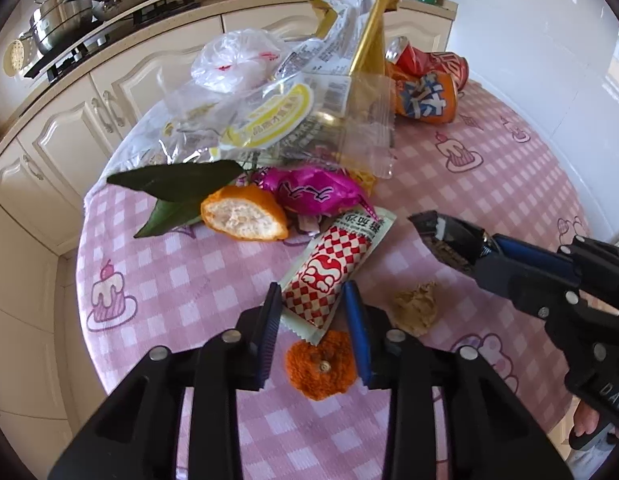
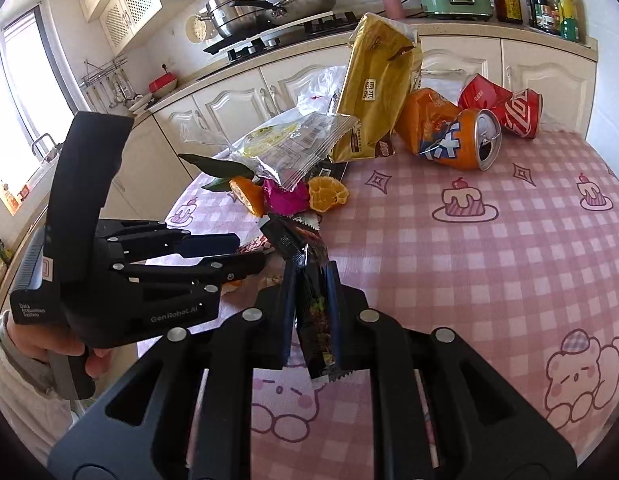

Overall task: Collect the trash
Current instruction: 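Grasp the red-white checkered wrapper with the left gripper, then carry both held wrappers over the light-blue bucket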

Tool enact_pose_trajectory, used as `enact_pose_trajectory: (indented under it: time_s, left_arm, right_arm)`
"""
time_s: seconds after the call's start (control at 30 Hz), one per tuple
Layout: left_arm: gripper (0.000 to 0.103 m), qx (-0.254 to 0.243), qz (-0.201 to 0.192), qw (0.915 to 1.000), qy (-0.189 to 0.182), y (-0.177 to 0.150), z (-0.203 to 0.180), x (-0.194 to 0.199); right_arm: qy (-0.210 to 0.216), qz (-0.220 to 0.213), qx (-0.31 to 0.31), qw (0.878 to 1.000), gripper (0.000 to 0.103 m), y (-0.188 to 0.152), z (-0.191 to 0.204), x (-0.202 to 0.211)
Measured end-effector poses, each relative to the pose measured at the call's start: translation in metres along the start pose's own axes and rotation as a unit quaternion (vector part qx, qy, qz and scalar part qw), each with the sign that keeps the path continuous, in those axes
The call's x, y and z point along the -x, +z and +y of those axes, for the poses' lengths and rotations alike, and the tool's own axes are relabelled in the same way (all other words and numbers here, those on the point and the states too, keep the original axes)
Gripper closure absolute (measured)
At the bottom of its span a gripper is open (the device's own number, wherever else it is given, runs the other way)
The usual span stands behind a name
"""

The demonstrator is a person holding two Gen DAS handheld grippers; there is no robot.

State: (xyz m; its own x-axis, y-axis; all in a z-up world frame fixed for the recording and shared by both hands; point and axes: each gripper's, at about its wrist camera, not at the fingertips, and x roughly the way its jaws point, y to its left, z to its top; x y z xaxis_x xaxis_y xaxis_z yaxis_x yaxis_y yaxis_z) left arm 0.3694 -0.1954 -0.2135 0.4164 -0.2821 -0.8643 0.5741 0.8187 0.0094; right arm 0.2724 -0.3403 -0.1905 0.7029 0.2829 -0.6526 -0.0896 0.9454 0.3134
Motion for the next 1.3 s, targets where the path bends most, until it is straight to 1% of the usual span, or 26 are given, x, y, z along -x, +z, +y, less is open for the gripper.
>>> enact_pose_trajectory:
  time_s: [0.07, 0.13, 0.17, 0.2, 0.27, 0.33, 0.4, 0.57, 0.63, 0.73, 0.83, 0.9, 1.07, 1.17, 1.23, 1.3]
  left_arm:
    - [0.072, -0.006, 0.001, 1.0, 0.002, 0.001, -0.003, -0.002]
    - [0.079, -0.009, -0.003, 0.9999, 0.012, 0.001, -0.005, -0.004]
    - [0.09, -0.008, -0.01, 0.9999, 0.009, 0.001, -0.004, -0.003]
    - [0.094, 0.002, -0.017, 0.9999, 0.003, 0.001, -0.002, 0.0]
    - [0.099, 0.026, -0.032, 0.9991, -0.008, 0.0, 0.004, 0.008]
    - [0.1, 0.046, -0.044, 0.9976, -0.025, -0.003, 0.011, 0.017]
    - [0.1, 0.069, -0.055, 0.9947, -0.052, -0.007, 0.019, 0.028]
    - [0.1, 0.089, -0.075, 0.9876, -0.105, -0.021, 0.024, 0.051]
    - [0.1, 0.095, -0.087, 0.9848, -0.117, -0.028, 0.028, 0.063]
    - [0.1, 0.115, -0.111, 0.9781, -0.134, -0.043, 0.04, 0.084]
    - [0.1, 0.127, -0.128, 0.9754, -0.127, -0.058, 0.054, 0.102]
    - [0.1, 0.145, -0.14, 0.9723, -0.118, -0.072, 0.071, 0.115]
    - [0.1, 0.193, -0.155, 0.9655, -0.08, -0.11, 0.123, 0.137]
    - [0.1, 0.235, -0.152, 0.9587, -0.051, -0.137, 0.163, 0.141]
    - [0.1, 0.267, -0.143, 0.9523, -0.037, -0.155, 0.191, 0.14]
    - [0.1, 0.302, -0.133, 0.9438, -0.021, -0.177, 0.224, 0.134]
  right_arm:
    - [-0.001, -0.001, -0.002, 1.0, 0.088, 0.0, 0.0, 0.0]
    - [-0.001, -0.001, -0.004, 1.0, 0.088, 0.0, -0.001, -0.001]
    - [-0.003, -0.001, -0.004, 1.0, 0.088, 0.0, 0.0, -0.002]
    - [-0.004, -0.001, -0.003, 1.0, 0.088, 0.001, 0.0, -0.002]
    - [-0.006, -0.005, -0.002, 1.0, 0.088, 0.0, 0.002, 0.0]
    - [-0.006, -0.01, -0.001, 1.0, 0.088, 0.001, 0.004, 0.002]
    - [-0.007, -0.018, 0.001, 1.0, 0.088, 0.003, 0.008, 0.006]
    - [-0.004, -0.039, 0.015, 0.999, 0.088, 0.007, 0.025, 0.019]
    - [0.0, -0.045, 0.021, 0.999, 0.088, 0.008, 0.034, 0.024]
    - [0.008, -0.053, 0.034, 0.998, 0.088, 0.01, 0.052, 0.03]
    - [0.022, -0.057, 0.05, 0.997, 0.088, 0.014, 0.076, 0.03]
    - [0.035, -0.056, 0.063, 0.996, 0.088, 0.015, 0.095, 0.027]
    - [0.082, -0.039, 0.1, 0.991, 0.088, 0.019, 0.153, 0.002]
    - [0.119, -0.017, 0.12, 0.985, 0.088, 0.017, 0.195, -0.027]
    - [0.145, 0.006, 0.135, 0.98, 0.088, 0.013, 0.228, -0.055]
    - [0.158, 0.024, 0.147, 0.976, 0.088, 0.008, 0.254, -0.082]
